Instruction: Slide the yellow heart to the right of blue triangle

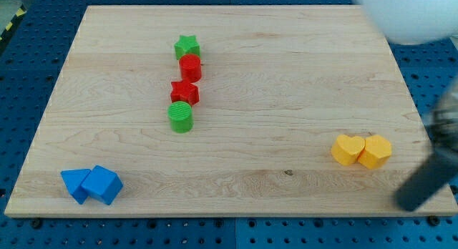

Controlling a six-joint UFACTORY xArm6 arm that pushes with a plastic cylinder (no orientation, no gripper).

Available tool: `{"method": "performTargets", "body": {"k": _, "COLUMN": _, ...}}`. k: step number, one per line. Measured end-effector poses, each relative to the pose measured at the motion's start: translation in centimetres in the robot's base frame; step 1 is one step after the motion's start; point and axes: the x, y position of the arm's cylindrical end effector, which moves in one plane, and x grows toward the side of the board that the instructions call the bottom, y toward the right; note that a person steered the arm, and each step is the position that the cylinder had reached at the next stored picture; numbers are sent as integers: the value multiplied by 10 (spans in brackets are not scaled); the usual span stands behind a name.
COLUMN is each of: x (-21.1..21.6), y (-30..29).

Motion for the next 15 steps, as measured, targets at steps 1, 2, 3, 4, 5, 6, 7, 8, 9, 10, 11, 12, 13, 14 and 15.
{"method": "performTargets", "body": {"k": 1, "x": -66, "y": 67}}
{"method": "performTargets", "body": {"k": 2, "x": -90, "y": 67}}
{"method": "performTargets", "body": {"k": 3, "x": -57, "y": 63}}
{"method": "performTargets", "body": {"k": 4, "x": -56, "y": 30}}
{"method": "performTargets", "body": {"k": 5, "x": -69, "y": -14}}
{"method": "performTargets", "body": {"k": 6, "x": -84, "y": -57}}
{"method": "performTargets", "body": {"k": 7, "x": -83, "y": -80}}
{"method": "performTargets", "body": {"k": 8, "x": -78, "y": -80}}
{"method": "performTargets", "body": {"k": 9, "x": -78, "y": -90}}
{"method": "performTargets", "body": {"k": 10, "x": -78, "y": -110}}
{"method": "performTargets", "body": {"k": 11, "x": -74, "y": -138}}
{"method": "performTargets", "body": {"k": 12, "x": -63, "y": -164}}
{"method": "performTargets", "body": {"k": 13, "x": -31, "y": -169}}
{"method": "performTargets", "body": {"k": 14, "x": -21, "y": -172}}
{"method": "performTargets", "body": {"k": 15, "x": -21, "y": -200}}
